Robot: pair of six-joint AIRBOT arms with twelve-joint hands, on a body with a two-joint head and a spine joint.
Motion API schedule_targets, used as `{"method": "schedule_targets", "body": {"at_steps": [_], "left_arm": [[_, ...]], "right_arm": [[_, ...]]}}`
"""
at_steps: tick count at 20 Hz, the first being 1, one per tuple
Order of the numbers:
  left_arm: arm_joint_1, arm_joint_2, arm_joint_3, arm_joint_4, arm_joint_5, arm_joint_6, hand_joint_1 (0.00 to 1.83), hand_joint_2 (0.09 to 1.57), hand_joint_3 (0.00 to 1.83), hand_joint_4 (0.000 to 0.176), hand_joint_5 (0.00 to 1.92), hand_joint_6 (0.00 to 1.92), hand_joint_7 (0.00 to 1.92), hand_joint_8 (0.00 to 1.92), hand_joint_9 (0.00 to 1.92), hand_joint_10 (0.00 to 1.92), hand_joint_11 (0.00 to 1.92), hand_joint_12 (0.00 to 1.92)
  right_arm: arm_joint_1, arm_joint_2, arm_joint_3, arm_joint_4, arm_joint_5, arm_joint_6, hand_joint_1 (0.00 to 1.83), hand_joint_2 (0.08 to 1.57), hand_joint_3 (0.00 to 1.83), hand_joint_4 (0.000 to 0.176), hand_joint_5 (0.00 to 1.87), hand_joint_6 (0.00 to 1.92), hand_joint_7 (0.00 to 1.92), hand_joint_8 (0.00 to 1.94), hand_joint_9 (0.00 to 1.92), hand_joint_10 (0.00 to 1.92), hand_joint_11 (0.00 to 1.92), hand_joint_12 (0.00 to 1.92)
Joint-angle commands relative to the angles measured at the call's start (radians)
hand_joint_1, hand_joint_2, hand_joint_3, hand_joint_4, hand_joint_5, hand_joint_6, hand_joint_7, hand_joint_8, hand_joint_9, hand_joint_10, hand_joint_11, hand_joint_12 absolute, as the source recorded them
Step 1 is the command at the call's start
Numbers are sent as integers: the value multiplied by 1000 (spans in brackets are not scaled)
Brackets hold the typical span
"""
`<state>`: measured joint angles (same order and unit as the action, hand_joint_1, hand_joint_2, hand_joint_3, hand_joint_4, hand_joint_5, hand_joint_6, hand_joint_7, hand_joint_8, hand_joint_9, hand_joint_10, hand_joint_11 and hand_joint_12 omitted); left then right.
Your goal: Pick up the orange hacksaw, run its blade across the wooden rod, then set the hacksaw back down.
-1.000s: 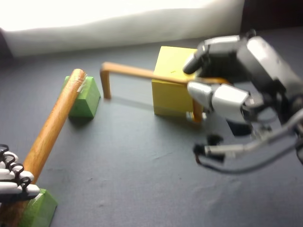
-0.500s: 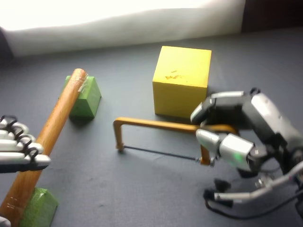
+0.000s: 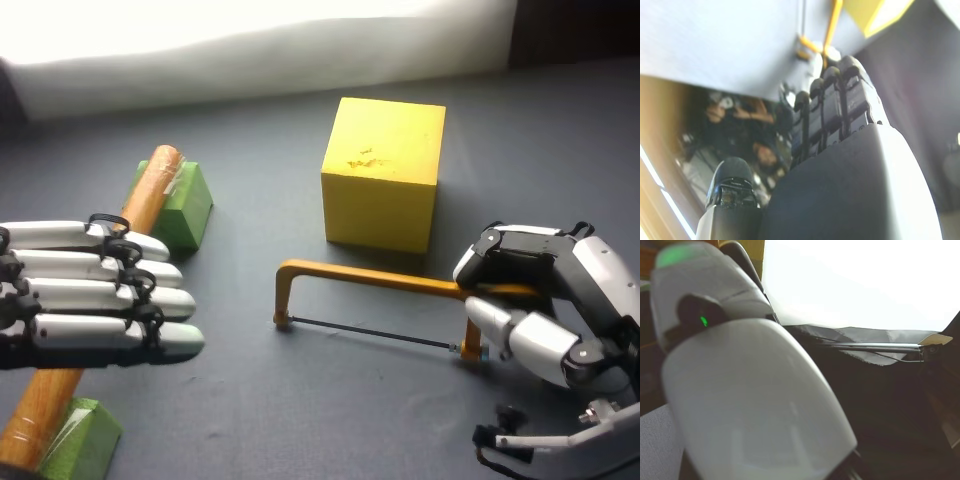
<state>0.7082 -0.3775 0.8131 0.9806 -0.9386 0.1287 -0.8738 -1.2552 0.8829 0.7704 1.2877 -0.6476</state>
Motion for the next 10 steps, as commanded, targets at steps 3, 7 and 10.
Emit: {"method": "schedule_targets", "body": {"at_steps": [3,7,10], "left_arm": [[-4,2,-3,-38,-156,-2,0,1257,2,0,184,0,161,0,118,0,0,188],[-5,-3,-1,-17,-173,-1,0,1245,0,0,172,0,163,0,119,0,0,189],[-7,-12,2,0,-168,-1,0,1257,4,0,178,2,164,2,116,0,0,179]], "right_arm": [[38,35,-26,-72,96,1,1022,1127,0,0,630,41,564,25,554,251,283,1290],[57,119,-95,-77,83,-41,767,1059,0,0,238,1,230,7,214,5,2,971],[86,180,-106,-119,52,-49,603,1015,0,0,22,3,10,0,3,0,0,250]]}}
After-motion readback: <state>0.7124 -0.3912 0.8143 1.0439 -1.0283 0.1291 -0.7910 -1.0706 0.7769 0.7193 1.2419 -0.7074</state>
